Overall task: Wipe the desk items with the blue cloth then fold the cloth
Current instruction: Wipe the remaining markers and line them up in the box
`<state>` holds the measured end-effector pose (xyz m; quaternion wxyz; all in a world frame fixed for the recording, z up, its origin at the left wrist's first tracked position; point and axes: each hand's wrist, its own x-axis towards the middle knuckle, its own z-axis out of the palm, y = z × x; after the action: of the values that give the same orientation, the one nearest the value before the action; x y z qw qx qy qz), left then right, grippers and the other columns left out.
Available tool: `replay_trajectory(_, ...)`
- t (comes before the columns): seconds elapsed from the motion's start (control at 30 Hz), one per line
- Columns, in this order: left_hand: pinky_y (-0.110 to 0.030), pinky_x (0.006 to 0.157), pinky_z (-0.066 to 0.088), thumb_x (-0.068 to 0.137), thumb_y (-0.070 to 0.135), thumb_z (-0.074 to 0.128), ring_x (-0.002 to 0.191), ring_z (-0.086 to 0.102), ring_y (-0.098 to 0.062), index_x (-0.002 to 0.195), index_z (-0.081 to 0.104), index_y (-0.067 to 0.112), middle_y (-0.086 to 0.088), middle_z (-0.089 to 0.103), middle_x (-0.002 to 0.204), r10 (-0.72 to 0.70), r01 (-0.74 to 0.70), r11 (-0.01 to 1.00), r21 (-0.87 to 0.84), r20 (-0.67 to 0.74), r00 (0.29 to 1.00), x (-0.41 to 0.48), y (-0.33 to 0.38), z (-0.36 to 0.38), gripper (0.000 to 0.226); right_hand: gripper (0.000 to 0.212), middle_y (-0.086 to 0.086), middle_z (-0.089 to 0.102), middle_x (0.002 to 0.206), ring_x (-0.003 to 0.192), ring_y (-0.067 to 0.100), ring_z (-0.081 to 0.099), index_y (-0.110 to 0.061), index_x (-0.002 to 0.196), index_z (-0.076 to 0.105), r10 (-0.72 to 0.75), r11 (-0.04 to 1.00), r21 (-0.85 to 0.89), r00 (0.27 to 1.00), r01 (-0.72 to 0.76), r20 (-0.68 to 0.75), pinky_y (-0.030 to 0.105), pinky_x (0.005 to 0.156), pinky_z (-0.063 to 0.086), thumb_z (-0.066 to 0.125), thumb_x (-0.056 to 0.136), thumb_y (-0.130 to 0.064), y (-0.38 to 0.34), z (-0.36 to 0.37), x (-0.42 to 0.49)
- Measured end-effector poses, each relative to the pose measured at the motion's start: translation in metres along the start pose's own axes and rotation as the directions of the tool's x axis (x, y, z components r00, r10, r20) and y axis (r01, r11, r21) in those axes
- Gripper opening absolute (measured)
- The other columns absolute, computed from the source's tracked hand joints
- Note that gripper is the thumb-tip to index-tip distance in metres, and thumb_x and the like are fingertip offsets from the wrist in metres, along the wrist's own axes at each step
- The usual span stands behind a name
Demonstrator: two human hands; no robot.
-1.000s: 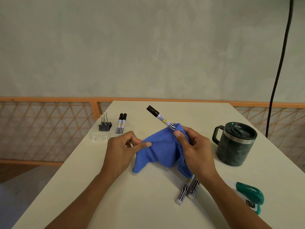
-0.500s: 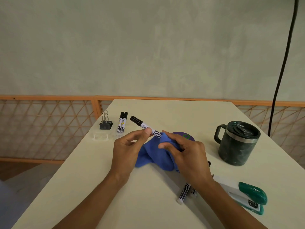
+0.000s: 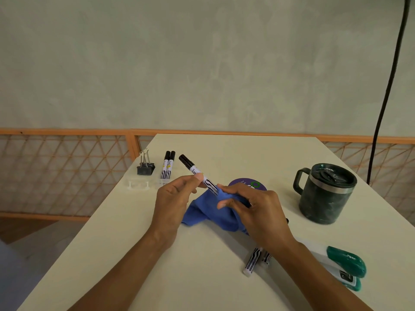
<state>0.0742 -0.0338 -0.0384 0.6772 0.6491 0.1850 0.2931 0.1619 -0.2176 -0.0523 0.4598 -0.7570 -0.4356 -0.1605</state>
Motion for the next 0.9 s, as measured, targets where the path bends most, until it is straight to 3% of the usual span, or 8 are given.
replay_trajectory(0.1, -0.029, 0.078, 0.044, 0.1, 0.03, 0.073, 0.061, 0.053, -0.001, 0.093, 0.084, 0.018, 0.01, 0.062, 0.07, 0.012, -0.012, 1.0, 0.014, 0.012, 1.0, 0.001, -0.002, 0.0, 0.018, 0.044, -0.031, 0.073, 0.096, 0.086, 0.006, 0.073, -0.033, 0.102, 0.081, -0.01, 0.999, 0.043, 0.999, 0.008, 0.054, 0.027, 0.072, 0.057, 0.064, 0.095, 0.008, -0.002, -0.001, 0.0)
replay_trajectory(0.2, -0.021, 0.074, 0.046, 0.105, 0.023, 0.066, 0.062, 0.054, 0.001, 0.098, 0.083, 0.016, 0.011, 0.065, 0.072, 0.035, -0.036, 0.999, 0.026, 0.027, 0.999, 0.002, -0.004, 0.002, 0.02, 0.023, -0.023, 0.076, 0.096, 0.09, 0.007, 0.073, -0.037, 0.106, 0.077, 0.175, 0.97, 0.172, 0.985, -0.173, 0.005, 0.026, 0.076, 0.058, 0.072, 0.101, -0.015, -0.007, -0.003, 0.001)
replay_trajectory(0.3, -0.008, 0.069, 0.046, 0.108, 0.015, 0.059, 0.068, 0.062, 0.005, 0.102, 0.08, 0.009, 0.015, 0.071, 0.075, 0.06, -0.066, 0.996, 0.059, 0.098, 0.993, 0.0, -0.005, 0.003, 0.022, 0.016, -0.012, 0.08, 0.091, 0.085, 0.009, 0.076, -0.037, 0.114, 0.066, 0.412, 0.879, 0.303, 0.906, -0.368, -0.097, 0.036, 0.074, 0.063, 0.071, 0.1, -0.042, -0.006, -0.009, 0.007)
replay_trajectory(0.43, -0.015, 0.08, 0.047, 0.112, 0.021, 0.055, 0.083, 0.066, -0.001, 0.104, 0.073, 0.014, 0.013, 0.075, 0.09, 0.089, -0.125, 0.983, 0.134, 0.25, 0.964, -0.006, -0.005, 0.003, 0.021, 0.032, -0.006, 0.079, 0.084, 0.084, 0.02, 0.075, -0.031, 0.108, 0.066, 0.641, 0.714, 0.428, 0.763, -0.554, -0.081, 0.05, 0.08, 0.062, 0.062, 0.098, -0.061, 0.0, -0.016, 0.012)
replay_trajectory(0.6, -0.032, 0.092, 0.047, 0.112, 0.033, 0.055, 0.105, 0.066, -0.028, 0.106, 0.072, 0.023, 0.004, 0.075, 0.105, 0.106, -0.198, 0.95, 0.243, 0.347, 0.932, -0.006, -0.009, 0.003, 0.021, 0.034, -0.012, 0.079, 0.102, 0.109, 0.018, 0.072, -0.03, 0.098, 0.079, 0.72, 0.48, 0.714, 0.693, -0.51, 0.011, 0.041, 0.099, 0.058, 0.051, 0.11, -0.045, 0.001, -0.016, 0.014)
replay_trajectory(0.73, -0.018, 0.077, 0.045, 0.112, 0.035, 0.053, 0.086, 0.062, -0.014, 0.106, 0.077, 0.035, 0.006, 0.072, 0.102, 0.098, -0.227, 0.926, 0.303, 0.385, 0.918, -0.007, -0.013, 0.003, 0.024, 0.027, 0.005, 0.079, 0.119, 0.113, 0.023, 0.075, -0.017, 0.122, 0.073, 0.683, 0.295, 0.852, 0.719, -0.432, 0.127, 0.038, 0.099, 0.058, 0.048, 0.113, -0.02, -0.006, -0.018, 0.017)
replay_trajectory(0.8, -0.012, 0.074, 0.041, 0.112, 0.034, 0.053, 0.083, 0.06, -0.006, 0.105, 0.078, 0.034, 0.007, 0.068, 0.095, 0.107, -0.243, 0.914, 0.326, 0.384, 0.917, -0.008, -0.014, 0.004, 0.026, 0.026, 0.007, 0.078, 0.121, 0.113, 0.025, 0.073, -0.016, 0.129, 0.07, 0.607, 0.341, 0.838, 0.781, -0.425, 0.149, 0.041, 0.101, 0.057, 0.051, 0.111, -0.015, -0.009, -0.02, 0.015)
replay_trajectory(0.9, -0.018, 0.081, 0.045, 0.111, 0.038, 0.054, 0.09, 0.064, -0.011, 0.103, 0.074, 0.031, 0.005, 0.066, 0.097, 0.127, -0.274, 0.901, 0.337, 0.399, 0.908, -0.008, -0.018, 0.002, 0.023, 0.033, -0.006, 0.077, 0.127, 0.118, 0.013, 0.072, -0.022, 0.136, 0.066, 0.465, 0.591, 0.692, 0.876, -0.414, 0.127, 0.029, 0.099, 0.059, 0.067, 0.104, -0.018, -0.009, -0.019, 0.009)
